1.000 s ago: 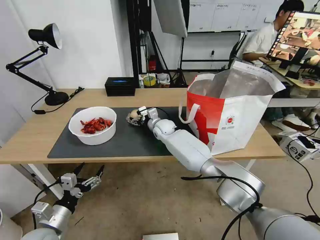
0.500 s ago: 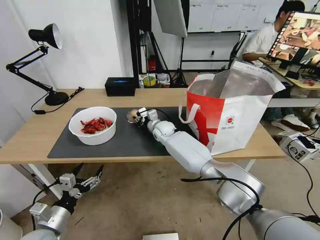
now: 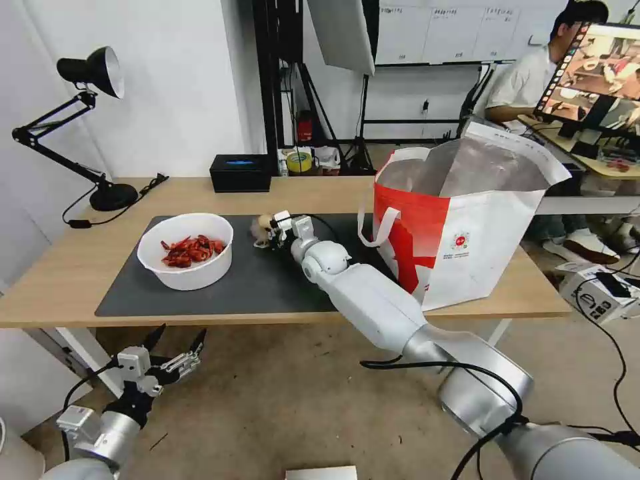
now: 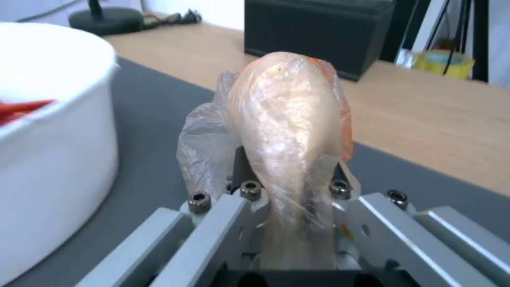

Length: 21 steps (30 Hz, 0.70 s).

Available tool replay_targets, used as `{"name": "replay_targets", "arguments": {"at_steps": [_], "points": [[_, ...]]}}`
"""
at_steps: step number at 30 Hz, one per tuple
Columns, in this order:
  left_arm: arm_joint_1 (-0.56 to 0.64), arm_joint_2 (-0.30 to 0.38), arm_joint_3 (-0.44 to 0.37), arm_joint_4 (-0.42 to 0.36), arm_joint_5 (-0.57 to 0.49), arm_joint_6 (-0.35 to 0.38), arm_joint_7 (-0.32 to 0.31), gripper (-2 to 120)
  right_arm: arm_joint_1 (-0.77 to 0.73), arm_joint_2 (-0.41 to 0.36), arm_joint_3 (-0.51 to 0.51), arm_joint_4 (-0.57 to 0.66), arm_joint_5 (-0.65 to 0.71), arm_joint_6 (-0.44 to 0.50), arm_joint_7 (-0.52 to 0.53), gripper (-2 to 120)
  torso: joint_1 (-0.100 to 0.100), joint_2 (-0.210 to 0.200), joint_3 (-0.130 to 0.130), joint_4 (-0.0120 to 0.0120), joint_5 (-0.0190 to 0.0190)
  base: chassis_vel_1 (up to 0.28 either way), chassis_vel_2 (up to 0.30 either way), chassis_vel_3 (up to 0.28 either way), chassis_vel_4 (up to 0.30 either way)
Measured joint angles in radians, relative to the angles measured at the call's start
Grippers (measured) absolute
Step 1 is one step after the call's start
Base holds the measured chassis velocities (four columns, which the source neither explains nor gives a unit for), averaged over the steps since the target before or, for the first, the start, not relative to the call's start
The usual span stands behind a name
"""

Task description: Pick up the trash from the table and place it into the takeout bag.

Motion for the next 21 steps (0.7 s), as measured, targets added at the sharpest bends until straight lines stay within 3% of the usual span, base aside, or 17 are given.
{"name": "replay_targets", "arguments": {"at_steps": [10,12,16,21], "points": [[0.003,-0.001,0.001,-0.001,0.000,0.000,-0.001,100,-0.079,-0.131,-0.020,0.262,0.008,0.043,0.092,6,0.000,0.000,0.000,-0.0001,0.0002,0.000,0.000,0.000,0.000],[0.006,-0.003,0.003,-0.004,0.001,0.000,-0.001,100,-0.134,-0.184,-0.013,0.385,0.006,0.119,0.151,6,0.000,0.000,0.000,-0.0003,0.0003,0.000,0.000,0.000,0.000],[0.008,-0.003,0.004,-0.004,0.002,0.000,-0.001,100,-0.169,-0.215,0.000,0.449,-0.010,0.172,0.172,6,0.000,0.000,0.000,-0.0002,0.0002,0.000,0.000,0.000,0.000],[0.013,-0.010,0.004,-0.012,0.005,-0.001,-0.004,100,-0.302,-0.290,0.066,0.599,-0.107,0.340,0.192,6,0.000,0.000,0.000,-0.0003,0.0002,0.000,0.000,0.000,0.000]]}}
